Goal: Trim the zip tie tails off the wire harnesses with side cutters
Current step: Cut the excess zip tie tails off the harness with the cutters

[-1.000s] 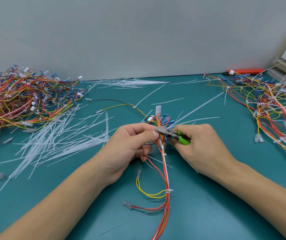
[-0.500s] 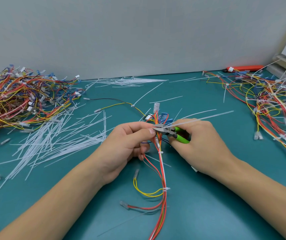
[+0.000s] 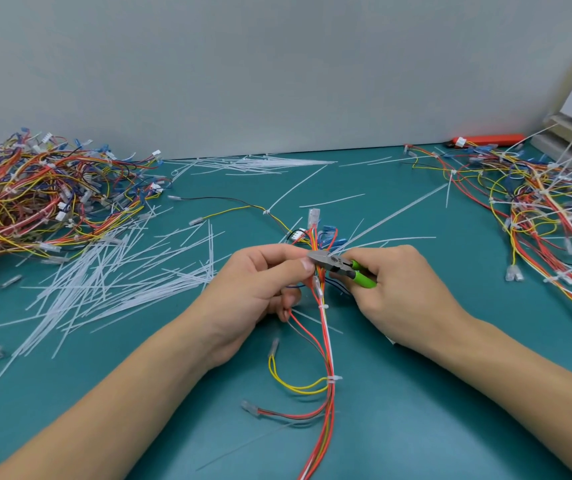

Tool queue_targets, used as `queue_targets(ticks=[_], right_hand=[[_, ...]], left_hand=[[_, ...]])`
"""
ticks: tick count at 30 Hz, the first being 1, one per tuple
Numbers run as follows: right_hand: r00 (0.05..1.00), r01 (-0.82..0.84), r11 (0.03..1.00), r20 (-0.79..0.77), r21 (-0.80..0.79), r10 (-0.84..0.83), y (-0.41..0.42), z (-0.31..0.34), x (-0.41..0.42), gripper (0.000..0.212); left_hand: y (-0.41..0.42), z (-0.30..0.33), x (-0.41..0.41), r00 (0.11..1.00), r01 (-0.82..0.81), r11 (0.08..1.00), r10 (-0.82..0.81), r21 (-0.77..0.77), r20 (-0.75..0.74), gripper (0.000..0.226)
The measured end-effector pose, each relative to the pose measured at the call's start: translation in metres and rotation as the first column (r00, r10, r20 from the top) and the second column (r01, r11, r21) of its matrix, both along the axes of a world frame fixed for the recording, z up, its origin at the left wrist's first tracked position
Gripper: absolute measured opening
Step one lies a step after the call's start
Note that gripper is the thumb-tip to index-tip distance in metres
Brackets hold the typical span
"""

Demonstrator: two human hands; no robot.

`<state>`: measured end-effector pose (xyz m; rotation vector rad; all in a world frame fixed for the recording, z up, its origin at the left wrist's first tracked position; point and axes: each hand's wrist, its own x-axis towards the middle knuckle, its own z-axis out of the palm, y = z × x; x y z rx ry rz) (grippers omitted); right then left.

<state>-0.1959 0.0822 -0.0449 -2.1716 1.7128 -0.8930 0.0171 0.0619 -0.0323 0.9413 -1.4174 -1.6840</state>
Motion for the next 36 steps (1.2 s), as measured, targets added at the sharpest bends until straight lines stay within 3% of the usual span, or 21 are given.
queue_targets(ticks=[5,10,14,24,28,32,36], right_hand=[[1.0,0.005,1.0,0.021,-0.002,-0.005,0.001,0.0,0.0,0.02],[1.0,-0.026,0.999,0.007,-0.035,0.026,0.003,0.006,0.003,0.005],[1.0,0.002,1.0,-0.027,-0.029,-0.003,0.005,0.009,0.004,0.021],[1.0,0.029,0.999,-0.007,-0.028,-0.029,0.005,0.007,0.003,0.021],[1.0,0.025,1.0,-0.003,-0.017,-0.025,0.005,0.009,0.005,0.01],[0.999,0.047,0.998,-0.026,-0.029,-0.047,0.005,0.005,0.005,0.019],[0.998,0.051,0.999,-0.048,-0.013,-0.052,0.004,0.003,0.003,0.028]], left_hand=[[0.001,0.0,0.0,1.0,0.0,1.0,0.0,-0.008,0.004,0.015],[0.001,-0.001,0.0,1.0,-0.006,1.0,0.007,0.007,-0.005,0.015],[0.0,-0.001,-0.001,1.0,-0.007,1.0,0.007,0.008,-0.008,0.011],[0.0,0.001,-0.001,1.0,-0.004,1.0,0.004,0.009,-0.008,0.011],[0.001,0.0,0.0,1.0,-0.005,1.0,0.005,0.007,-0.007,0.01],[0.001,0.0,0.0,1.0,-0.006,1.0,0.006,0.013,-0.002,0.02],[0.001,0.001,0.001,0.999,0.034,0.999,-0.034,-0.014,0.009,0.012]])
